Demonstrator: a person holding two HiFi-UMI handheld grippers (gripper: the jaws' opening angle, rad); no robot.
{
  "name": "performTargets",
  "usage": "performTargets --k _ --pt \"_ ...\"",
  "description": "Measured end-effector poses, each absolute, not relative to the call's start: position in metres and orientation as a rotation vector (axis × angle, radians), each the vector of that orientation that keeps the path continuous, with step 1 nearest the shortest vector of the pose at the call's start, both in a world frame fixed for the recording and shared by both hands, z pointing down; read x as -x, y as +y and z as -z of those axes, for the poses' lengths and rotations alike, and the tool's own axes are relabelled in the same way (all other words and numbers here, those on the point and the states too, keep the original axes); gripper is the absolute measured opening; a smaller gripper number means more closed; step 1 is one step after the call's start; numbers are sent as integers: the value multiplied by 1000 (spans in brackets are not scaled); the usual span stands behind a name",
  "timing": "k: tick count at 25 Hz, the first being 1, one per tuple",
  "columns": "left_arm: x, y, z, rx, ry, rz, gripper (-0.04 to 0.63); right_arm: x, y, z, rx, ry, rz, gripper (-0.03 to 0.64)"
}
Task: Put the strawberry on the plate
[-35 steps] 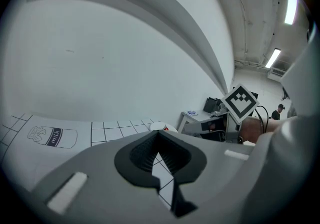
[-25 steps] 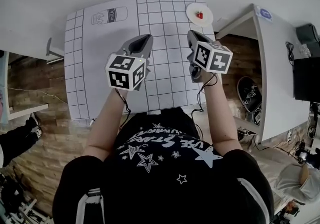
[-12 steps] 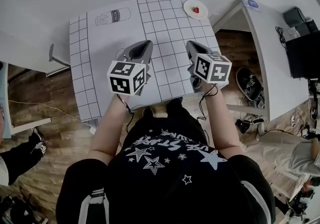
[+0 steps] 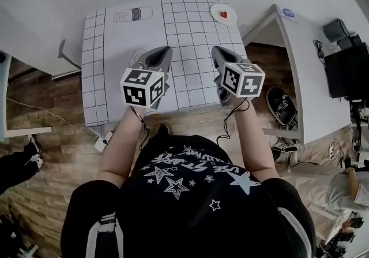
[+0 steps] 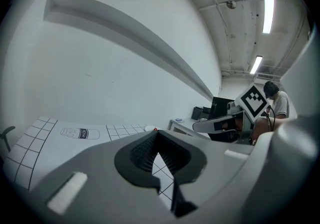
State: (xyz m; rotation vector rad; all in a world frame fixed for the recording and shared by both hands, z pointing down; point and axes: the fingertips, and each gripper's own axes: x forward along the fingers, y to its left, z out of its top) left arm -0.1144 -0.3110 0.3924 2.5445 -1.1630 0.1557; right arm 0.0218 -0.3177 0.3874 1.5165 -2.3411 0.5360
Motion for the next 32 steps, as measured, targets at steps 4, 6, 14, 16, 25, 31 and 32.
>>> performTargets --k 4,6,14,16,25,31,32 --pt "94 -285 -384 -2551 -1178 -153 6 -46 -289 -379 -1512 -2354 -516 12" --pt "80 -270 -381 -2562 -1182 -161 6 -59 -273 -376 -1510 -2365 -508 12" --pt "29 -201 -373 -2582 -1207 -183 6 -102 -209 -369 -1494 -2436 -515 12" --pt "21 -182 -372 -2576 -1225 -187 6 -109 -189 -369 -1480 -2452 -517 12" --pt "-11 -82 -376 -2555 -1291 -225 6 -127 -100 -378 -1372 -2530 -558 12" --pt "-8 -28 -385 -2497 -1363 -264 6 -113 -64 -391 -1263 -2595 -613 12" --pt "-7 -21 -386 -2491 -1368 -274 6 -109 -61 -393 -1249 -2604 -624 12"
